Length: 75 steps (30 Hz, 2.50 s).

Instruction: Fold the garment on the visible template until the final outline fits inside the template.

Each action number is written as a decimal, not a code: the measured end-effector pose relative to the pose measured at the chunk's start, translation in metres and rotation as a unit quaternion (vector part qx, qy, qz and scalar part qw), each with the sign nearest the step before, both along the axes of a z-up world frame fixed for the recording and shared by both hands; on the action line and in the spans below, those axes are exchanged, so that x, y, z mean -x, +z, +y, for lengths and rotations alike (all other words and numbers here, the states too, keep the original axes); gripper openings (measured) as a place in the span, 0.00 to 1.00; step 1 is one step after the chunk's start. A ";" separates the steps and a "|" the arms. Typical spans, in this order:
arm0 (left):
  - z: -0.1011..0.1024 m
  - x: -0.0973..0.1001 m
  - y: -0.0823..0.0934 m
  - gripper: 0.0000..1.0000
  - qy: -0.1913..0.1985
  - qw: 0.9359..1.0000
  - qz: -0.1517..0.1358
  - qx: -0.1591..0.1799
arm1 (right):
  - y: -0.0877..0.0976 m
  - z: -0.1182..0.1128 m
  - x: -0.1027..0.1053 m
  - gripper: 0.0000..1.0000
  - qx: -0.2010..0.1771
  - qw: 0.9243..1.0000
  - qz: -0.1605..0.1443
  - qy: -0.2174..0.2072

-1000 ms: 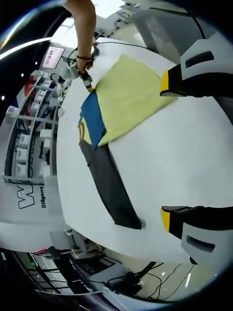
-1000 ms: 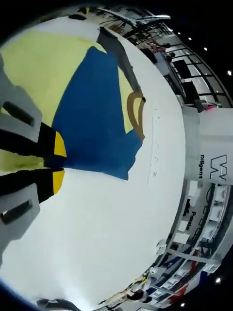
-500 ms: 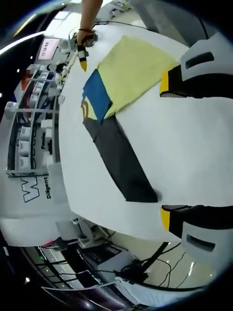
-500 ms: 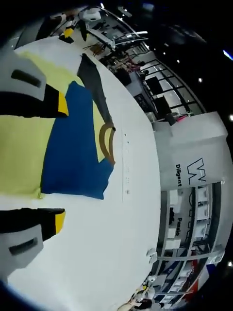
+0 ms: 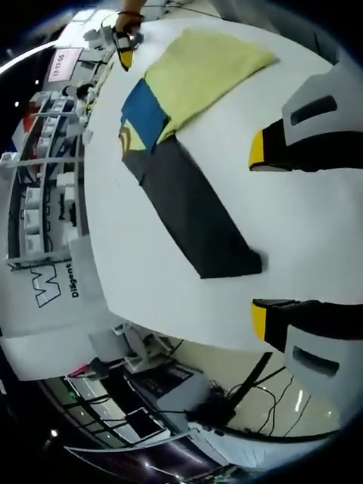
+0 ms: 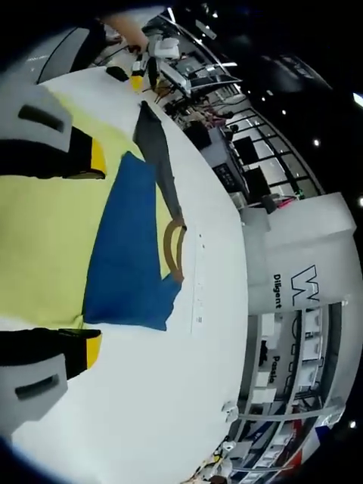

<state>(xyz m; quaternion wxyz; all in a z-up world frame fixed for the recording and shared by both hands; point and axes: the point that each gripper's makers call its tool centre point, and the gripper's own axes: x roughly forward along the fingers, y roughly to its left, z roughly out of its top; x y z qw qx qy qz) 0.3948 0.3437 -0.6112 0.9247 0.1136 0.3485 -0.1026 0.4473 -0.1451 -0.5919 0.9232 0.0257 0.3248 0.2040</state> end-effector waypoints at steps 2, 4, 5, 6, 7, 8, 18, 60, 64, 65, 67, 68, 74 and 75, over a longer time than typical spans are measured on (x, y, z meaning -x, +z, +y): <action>0.003 -0.005 -0.002 0.57 0.000 1.000 -0.005 -0.001 | 0.001 0.001 0.003 0.75 0.001 1.000 -0.003 0.001; 0.006 -0.010 -0.007 0.52 0.004 1.000 -0.002 -0.003 | 0.002 0.001 0.005 0.73 0.000 1.000 -0.004 0.001; 0.008 -0.012 -0.009 0.50 0.007 1.000 0.000 -0.007 | 0.002 0.002 0.006 0.72 0.000 1.000 -0.005 0.000; 0.009 -0.015 -0.012 0.46 0.006 1.000 0.003 -0.013 | 0.003 0.003 0.008 0.72 -0.002 1.000 -0.006 -0.001; 0.009 -0.016 -0.013 0.44 0.005 1.000 0.004 -0.017 | 0.003 0.004 0.009 0.71 -0.002 1.000 -0.006 0.000; 0.009 -0.020 -0.015 0.42 0.004 1.000 0.002 -0.019 | 0.004 0.004 0.011 0.70 -0.001 1.000 -0.007 0.001; 0.013 -0.028 -0.035 0.31 -0.007 0.999 0.032 -0.035 | 0.001 0.012 0.026 0.65 -0.015 1.000 -0.011 -0.005; 0.000 -0.036 -0.001 0.00 0.015 0.999 0.040 0.008 | 0.007 0.019 0.045 0.56 0.005 1.000 -0.016 0.016; -0.014 -0.042 0.016 0.00 0.012 0.999 0.029 0.020 | 0.009 0.022 0.047 0.58 0.000 1.000 -0.015 0.024; -0.015 -0.043 0.018 0.00 0.012 0.999 0.027 0.021 | 0.009 0.022 0.047 0.59 0.000 1.000 -0.015 0.024; -0.021 -0.048 0.026 0.00 0.012 0.999 0.019 0.033 | 0.010 0.024 0.049 0.60 -0.001 0.999 -0.016 0.029; -0.024 -0.050 0.030 0.00 0.014 0.999 0.016 0.039 | 0.011 0.025 0.049 0.61 -0.002 0.999 -0.016 0.032; -0.044 -0.058 0.045 0.00 0.003 0.999 0.003 0.050 | 0.014 0.027 0.055 0.69 0.005 0.999 -0.019 0.048; -0.047 -0.059 0.048 0.00 -0.001 0.999 0.001 0.047 | 0.015 0.028 0.057 0.70 0.005 0.998 -0.019 0.051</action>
